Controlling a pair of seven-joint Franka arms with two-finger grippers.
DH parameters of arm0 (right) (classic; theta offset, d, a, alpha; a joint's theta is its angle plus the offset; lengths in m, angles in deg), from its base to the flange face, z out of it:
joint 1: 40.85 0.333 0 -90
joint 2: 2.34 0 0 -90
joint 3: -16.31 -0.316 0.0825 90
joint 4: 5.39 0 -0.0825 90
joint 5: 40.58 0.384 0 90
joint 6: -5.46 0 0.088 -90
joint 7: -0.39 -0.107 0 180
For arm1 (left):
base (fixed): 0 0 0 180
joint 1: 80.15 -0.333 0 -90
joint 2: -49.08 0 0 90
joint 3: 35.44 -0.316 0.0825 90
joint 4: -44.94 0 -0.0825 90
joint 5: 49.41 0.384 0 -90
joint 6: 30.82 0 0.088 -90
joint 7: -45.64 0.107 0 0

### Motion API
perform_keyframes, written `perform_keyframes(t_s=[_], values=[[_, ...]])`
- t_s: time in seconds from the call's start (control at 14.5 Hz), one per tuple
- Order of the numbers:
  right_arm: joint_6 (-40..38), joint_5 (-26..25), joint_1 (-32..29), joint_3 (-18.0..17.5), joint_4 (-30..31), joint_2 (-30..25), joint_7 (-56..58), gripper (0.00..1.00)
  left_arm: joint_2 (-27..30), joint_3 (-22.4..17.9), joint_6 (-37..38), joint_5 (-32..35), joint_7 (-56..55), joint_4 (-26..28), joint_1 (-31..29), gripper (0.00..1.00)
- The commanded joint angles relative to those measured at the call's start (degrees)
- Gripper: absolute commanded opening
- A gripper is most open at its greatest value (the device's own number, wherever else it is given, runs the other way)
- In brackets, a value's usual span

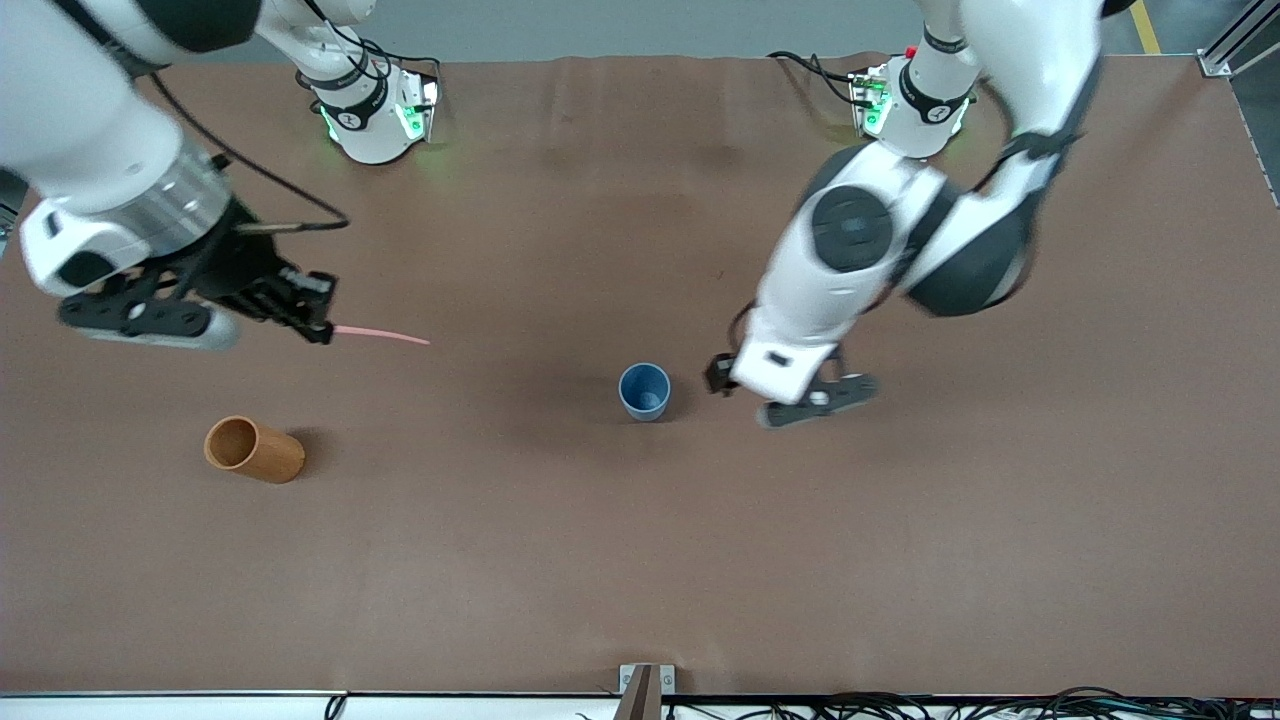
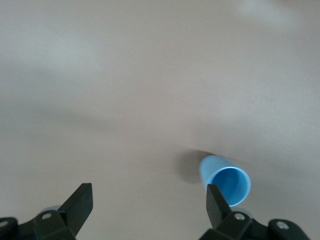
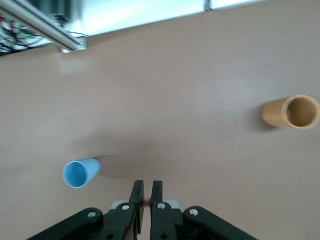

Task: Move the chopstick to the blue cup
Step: 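Set down the blue cup, withdraw the left gripper while the right gripper lifts the chopstick, then move the pink chopstick with the right gripper above the blue cup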

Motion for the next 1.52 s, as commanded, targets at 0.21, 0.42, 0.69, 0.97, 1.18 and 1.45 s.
perform_keyframes(t_s=[0.21,0.42,0.69,0.97,1.18,1.45], values=[[12.89,-7.77,3.18,-9.54,6.87,-0.60,-8.56,0.01,10.96,-16.13,9.86,-10.72,30.85,2.18,-1.30,1.00],[22.20,-15.06,6.80,-11.65,10.74,2.55,-11.53,0.02,14.38,-20.79,14.25,-10.73,41.84,2.18,-2.53,1.00],[29.60,-28.24,9.78,-14.82,13.56,8.44,-14.79,0.02,20.71,-21.24,19.18,-9.68,47.42,2.01,-5.52,1.00],[29.88,-34.16,13.12,-14.91,14.09,12.67,-15.68,0.04,22.65,-21.77,21.12,-9.76,46.72,2.27,-4.99,1.00],[32.49,-36.61,14.10,-14.82,17.76,13.46,-15.68,0.05,22.75,-22.83,21.12,-9.76,47.59,2.45,-4.99,1.00],[39.01,-40.30,13.48,-14.65,22.08,14.34,-15.68,0.07,22.66,-22.91,21.12,-9.67,47.68,2.62,-5.17,1.00]])
